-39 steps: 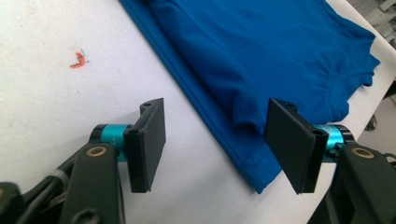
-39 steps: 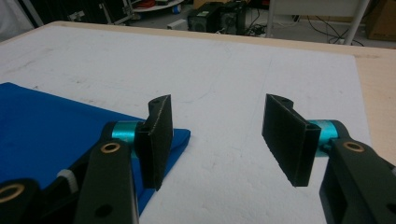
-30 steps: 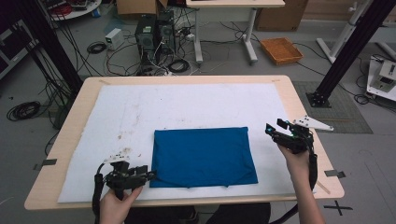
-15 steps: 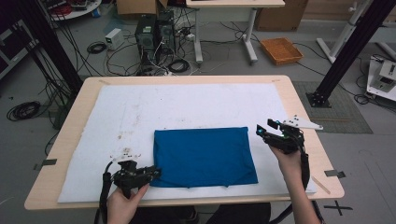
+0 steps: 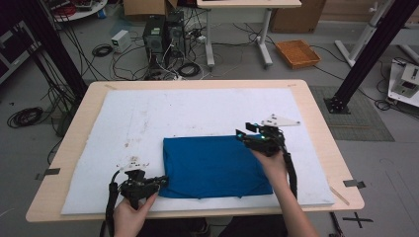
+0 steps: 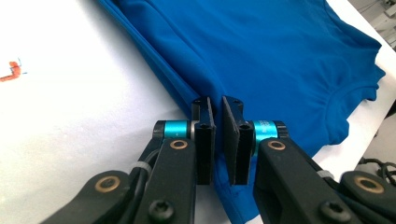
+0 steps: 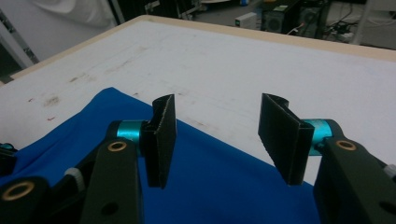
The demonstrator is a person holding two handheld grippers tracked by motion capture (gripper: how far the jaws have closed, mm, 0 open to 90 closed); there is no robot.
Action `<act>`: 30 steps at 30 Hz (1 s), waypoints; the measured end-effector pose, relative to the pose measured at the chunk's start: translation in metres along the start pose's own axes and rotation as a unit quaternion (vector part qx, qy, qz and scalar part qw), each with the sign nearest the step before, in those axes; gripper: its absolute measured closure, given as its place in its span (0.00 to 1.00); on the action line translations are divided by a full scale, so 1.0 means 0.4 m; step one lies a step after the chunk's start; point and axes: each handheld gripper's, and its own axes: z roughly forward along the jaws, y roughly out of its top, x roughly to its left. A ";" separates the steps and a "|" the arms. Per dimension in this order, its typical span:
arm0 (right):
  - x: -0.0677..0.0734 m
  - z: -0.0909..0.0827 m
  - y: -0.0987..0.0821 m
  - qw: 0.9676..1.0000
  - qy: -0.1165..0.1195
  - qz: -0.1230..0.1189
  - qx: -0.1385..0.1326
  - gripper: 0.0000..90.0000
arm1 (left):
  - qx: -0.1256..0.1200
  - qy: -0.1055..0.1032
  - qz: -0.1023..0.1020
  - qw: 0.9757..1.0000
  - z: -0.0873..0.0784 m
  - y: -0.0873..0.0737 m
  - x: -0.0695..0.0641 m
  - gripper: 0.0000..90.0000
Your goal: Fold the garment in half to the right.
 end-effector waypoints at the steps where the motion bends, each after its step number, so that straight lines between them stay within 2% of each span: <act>1: 0.012 0.019 0.008 1.000 0.005 -0.005 0.005 0.52 | -0.001 -0.001 -0.002 1.000 0.001 0.000 0.000 0.94; 6: 0.074 0.118 0.046 0.999 0.030 -0.022 0.026 0.54 | 0.000 0.000 -0.001 1.000 0.001 0.000 0.000 0.95; 9: 0.106 0.183 0.061 0.998 0.046 -0.021 0.041 0.56 | -0.002 0.002 0.000 1.000 0.001 -0.001 -0.002 0.95; 12: 0.141 0.245 0.069 0.998 0.037 -0.023 0.053 0.59 | -0.002 0.004 0.003 1.000 0.001 -0.001 -0.003 0.95; 15: 0.170 0.303 0.073 0.997 0.041 -0.012 0.066 0.61 | -0.004 0.004 0.001 1.000 0.002 -0.002 -0.002 0.95; 21: 0.229 0.414 0.077 0.993 0.056 0.000 0.106 0.65 | -0.003 0.005 0.005 1.000 0.001 -0.002 -0.001 0.95; 25: 0.274 0.483 0.075 0.989 0.046 -0.011 0.142 0.70 | -0.004 0.004 0.004 1.000 0.000 -0.003 -0.001 0.95; 28: 0.303 0.517 0.070 0.986 0.052 -0.016 0.156 0.72 | -0.004 0.001 0.004 1.000 0.000 -0.003 0.000 0.95; 30: 0.319 0.536 0.066 0.984 0.045 -0.025 0.173 0.72 | -0.005 0.001 0.006 1.000 0.000 -0.003 0.001 0.95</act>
